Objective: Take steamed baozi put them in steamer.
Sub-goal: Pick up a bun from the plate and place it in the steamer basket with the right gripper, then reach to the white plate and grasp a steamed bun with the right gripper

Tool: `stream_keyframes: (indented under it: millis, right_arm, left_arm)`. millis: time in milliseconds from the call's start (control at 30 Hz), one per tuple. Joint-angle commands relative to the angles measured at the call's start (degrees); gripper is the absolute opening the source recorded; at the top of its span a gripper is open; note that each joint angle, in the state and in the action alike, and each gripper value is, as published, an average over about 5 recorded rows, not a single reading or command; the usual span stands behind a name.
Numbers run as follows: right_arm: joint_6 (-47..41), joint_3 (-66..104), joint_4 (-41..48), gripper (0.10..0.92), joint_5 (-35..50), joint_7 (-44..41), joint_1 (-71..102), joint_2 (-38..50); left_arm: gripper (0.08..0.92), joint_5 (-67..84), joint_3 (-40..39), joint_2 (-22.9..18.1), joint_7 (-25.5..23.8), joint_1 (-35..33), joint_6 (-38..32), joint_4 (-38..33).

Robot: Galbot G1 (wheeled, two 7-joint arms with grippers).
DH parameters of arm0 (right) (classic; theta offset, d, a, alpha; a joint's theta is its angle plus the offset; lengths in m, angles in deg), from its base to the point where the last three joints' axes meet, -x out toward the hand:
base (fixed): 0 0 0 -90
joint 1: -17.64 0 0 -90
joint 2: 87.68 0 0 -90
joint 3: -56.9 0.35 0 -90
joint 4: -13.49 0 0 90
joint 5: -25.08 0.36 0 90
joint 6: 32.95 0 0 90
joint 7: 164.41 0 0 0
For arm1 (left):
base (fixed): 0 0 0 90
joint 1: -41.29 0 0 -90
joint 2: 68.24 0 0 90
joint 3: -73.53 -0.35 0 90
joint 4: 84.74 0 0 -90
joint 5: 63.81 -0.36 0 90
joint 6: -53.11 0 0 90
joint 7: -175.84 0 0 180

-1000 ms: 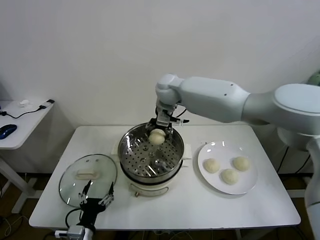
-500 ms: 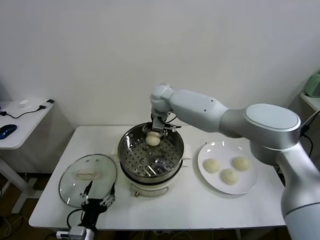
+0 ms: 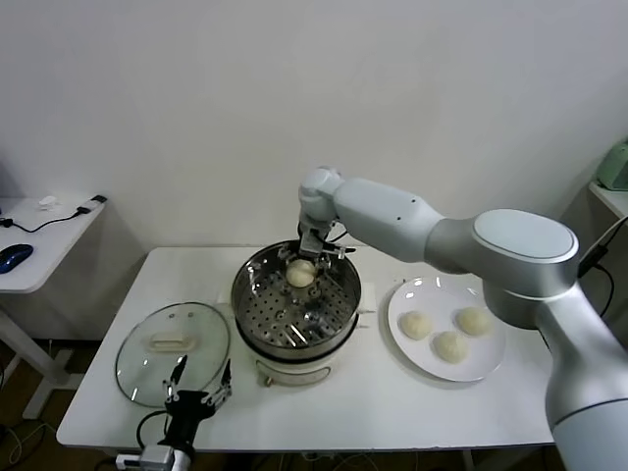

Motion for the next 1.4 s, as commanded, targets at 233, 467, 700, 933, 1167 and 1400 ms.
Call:
stream_keyframes:
  millis: [233,467,700,933,1167,1400]
  right_arm:
    - [-11.29,-18.86,-10.55,0.823,37.68,-10.26,-21.6,12.72]
    - [-32.04,-32.14,-20.4,0.823,44.68,-3.83,-27.44,30.11]
    - [-47.79,-34.65,-31.29,0.823,43.88,4.73,-22.27,39.7]
    - [-53.01,-26.22,-26.49,0.823,41.83,9.09,-9.05,39.48]
    - [-53.74,-17.89,-19.57,0.823,38.74,9.61,2.02,36.86]
    - [-53.88,-13.06,-16.49,0.823,36.89,10.54,7.31,34.89]
  left_arm:
    - [0.823,-0.61,-0.38,0.11,-0.08,-0.85,-0.32,-0.88]
    - [0.823,-0.4,-0.12,0.41,0.02,-0.94,-0.28,-1.3]
    - [0.823,-0.03,-0.01,0.28,0.09,-0.25,-0.15,-1.1]
    - [0.823,0.03,0.28,0.01,-0.01,-0.34,0.13,-1.14]
    - [0.823,-0.02,0.52,-0.07,-0.1,-0.69,0.2,-1.03]
    - [0.823,0.05,0.56,-0.09,-0.08,-0.86,-0.01,-0.53]
